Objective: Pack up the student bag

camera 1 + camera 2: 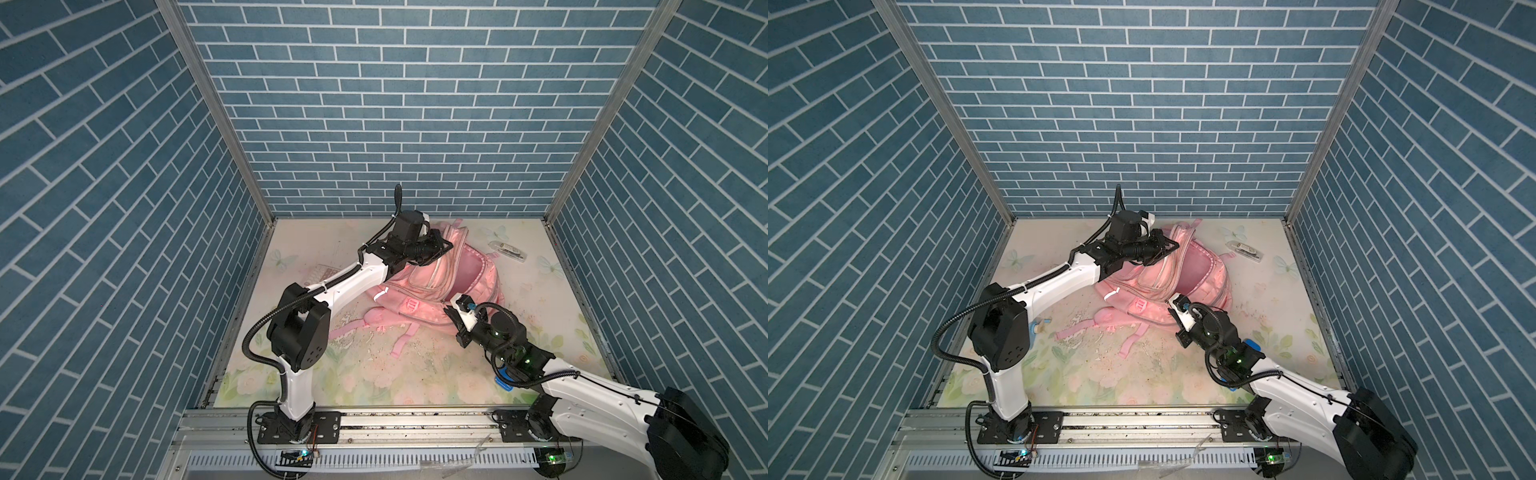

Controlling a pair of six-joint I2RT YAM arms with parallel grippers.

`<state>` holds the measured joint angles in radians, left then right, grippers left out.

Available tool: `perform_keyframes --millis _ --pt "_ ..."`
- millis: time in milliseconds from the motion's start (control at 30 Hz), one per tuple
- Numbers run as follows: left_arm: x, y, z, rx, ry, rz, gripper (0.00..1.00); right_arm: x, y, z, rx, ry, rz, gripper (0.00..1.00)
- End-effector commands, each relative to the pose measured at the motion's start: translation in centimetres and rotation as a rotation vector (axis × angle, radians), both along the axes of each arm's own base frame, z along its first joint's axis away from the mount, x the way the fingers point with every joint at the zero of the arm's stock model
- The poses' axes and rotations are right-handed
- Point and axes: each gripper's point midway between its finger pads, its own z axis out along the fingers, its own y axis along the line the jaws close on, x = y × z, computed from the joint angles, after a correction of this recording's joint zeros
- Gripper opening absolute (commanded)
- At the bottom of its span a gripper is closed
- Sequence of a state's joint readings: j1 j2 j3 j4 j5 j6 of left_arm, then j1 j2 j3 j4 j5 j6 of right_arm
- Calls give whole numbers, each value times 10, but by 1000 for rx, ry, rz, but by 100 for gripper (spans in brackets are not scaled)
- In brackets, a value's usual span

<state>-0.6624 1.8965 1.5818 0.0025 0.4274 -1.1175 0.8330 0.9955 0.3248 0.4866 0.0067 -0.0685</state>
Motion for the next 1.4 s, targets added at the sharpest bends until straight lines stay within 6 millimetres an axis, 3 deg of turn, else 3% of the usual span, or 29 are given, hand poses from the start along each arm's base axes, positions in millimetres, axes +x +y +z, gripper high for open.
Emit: perform_keyframes --millis 0,600,700,867,1033,1100,1233,1367 --pt "27 1 92 -215 -234 97 0 -7 18 16 4 -16 69 0" --pt "35 1 127 -327 -275 206 0 -5 57 -15 -100 112 165 0" --pt "35 4 130 -323 -283 219 0 0 48 -7 -69 86 116 0" --pt "35 10 132 -312 -287 246 0 18 16 11 -13 103 9 0" --pt "23 -4 115 -309 -183 167 0 31 -15 29 16 71 -53 0" --pt "22 0 110 -297 -175 180 0 35 -23 29 -1 67 -70 0" --pt "22 10 109 -320 -181 224 0 36 -23 23 -31 92 -70 0" --pt "25 10 123 -366 -204 228 0 39 -19 12 6 140 -121 0"
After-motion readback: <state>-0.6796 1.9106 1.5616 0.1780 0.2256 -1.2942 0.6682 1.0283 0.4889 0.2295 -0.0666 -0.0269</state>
